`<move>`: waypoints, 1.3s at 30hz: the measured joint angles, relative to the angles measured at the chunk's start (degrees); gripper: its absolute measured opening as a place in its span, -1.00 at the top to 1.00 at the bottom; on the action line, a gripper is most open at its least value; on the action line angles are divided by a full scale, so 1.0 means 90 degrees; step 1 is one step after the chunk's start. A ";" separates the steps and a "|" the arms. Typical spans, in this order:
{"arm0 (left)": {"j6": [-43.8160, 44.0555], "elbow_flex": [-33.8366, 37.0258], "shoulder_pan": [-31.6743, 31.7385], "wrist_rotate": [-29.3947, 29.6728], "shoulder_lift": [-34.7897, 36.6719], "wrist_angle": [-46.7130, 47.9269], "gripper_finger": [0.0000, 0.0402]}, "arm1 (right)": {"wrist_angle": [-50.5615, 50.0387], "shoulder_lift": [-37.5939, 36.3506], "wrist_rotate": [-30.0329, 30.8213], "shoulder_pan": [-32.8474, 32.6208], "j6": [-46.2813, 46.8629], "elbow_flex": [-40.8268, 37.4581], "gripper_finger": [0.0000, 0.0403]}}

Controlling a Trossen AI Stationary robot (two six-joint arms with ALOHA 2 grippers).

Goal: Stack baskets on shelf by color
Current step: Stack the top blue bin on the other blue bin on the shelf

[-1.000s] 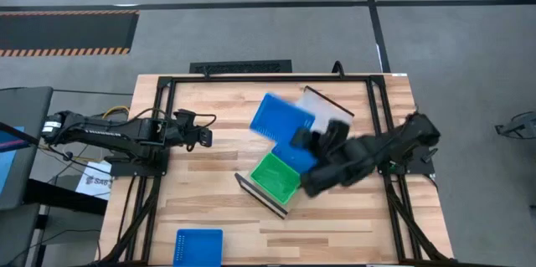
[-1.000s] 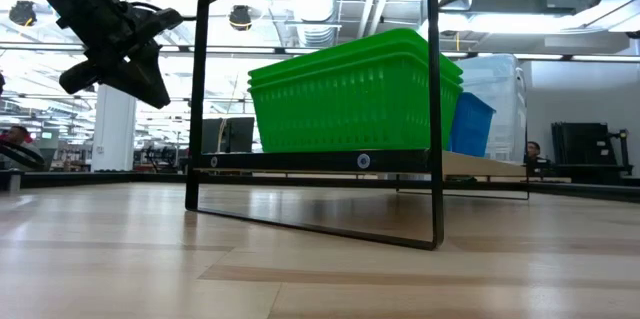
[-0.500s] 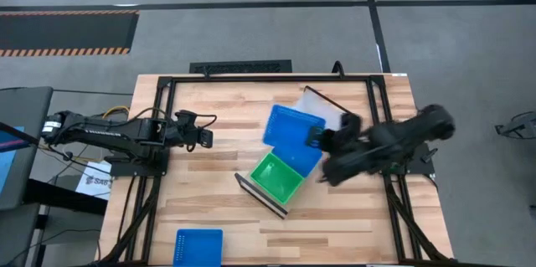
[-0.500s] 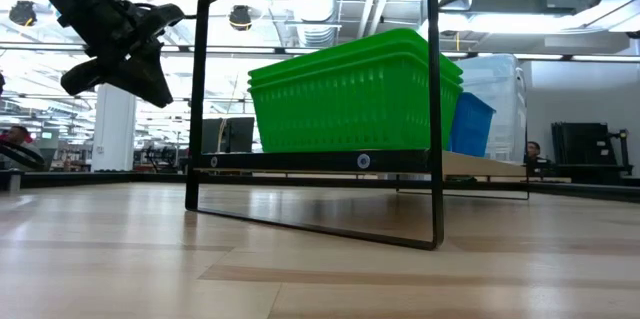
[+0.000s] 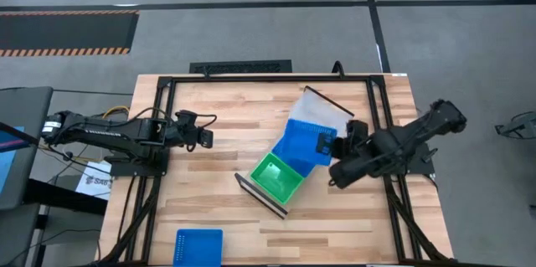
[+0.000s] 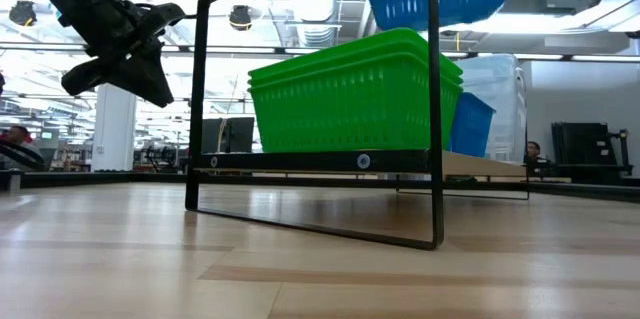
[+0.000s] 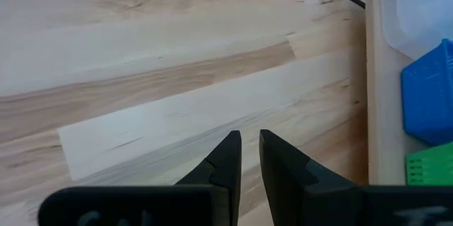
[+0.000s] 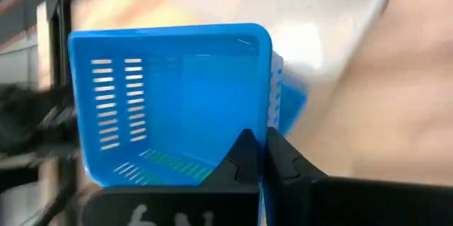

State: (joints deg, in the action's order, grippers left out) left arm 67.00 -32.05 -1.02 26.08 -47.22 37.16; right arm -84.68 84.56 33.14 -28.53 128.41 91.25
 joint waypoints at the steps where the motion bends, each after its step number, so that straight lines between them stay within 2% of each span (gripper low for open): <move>1: -0.0006 0.0000 0.0000 -0.0005 0.0000 -0.0039 0.81 | -0.0117 0.0035 0.0061 0.0063 -0.0008 -0.0006 0.99; 4: -0.0032 0.0000 0.0000 -0.0011 0.0000 -0.0170 0.81 | 0.0080 0.0138 0.0143 0.0345 -0.0025 -0.0010 0.98; 8: -0.0029 0.0000 0.0012 -0.0023 0.0000 -0.0256 0.81 | 0.0484 0.0286 0.0943 0.0696 -0.0037 0.0005 0.95; 12: -0.0029 0.0000 0.0012 -0.0033 0.0001 -0.0244 0.81 | 0.0717 0.0613 0.1018 0.0867 -0.0048 0.0013 0.95; 14: -0.0027 0.0000 0.0012 -0.0034 0.0002 -0.0293 0.81 | 0.0774 0.0744 0.0776 0.0876 -0.0083 -0.0016 0.96; 25: -0.0036 -0.0003 0.0012 -0.0192 0.0002 -0.0577 0.81 | 0.0654 0.1437 0.0424 0.0920 -0.0103 0.0008 0.96; 33: -0.0029 -0.0004 0.0012 -0.0193 0.0002 -0.0627 0.81 | -0.0006 0.1646 -0.0205 0.0978 -0.0103 0.0003 0.97; 39: -0.0027 -0.0002 0.0012 -0.0190 0.0002 -0.0773 0.81 | 0.0003 0.1674 -0.0254 0.0978 -0.0103 0.0013 0.93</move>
State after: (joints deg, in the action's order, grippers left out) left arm 66.76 -32.08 -0.91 24.36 -47.20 30.20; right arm -84.66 99.63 30.85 -19.73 127.48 91.37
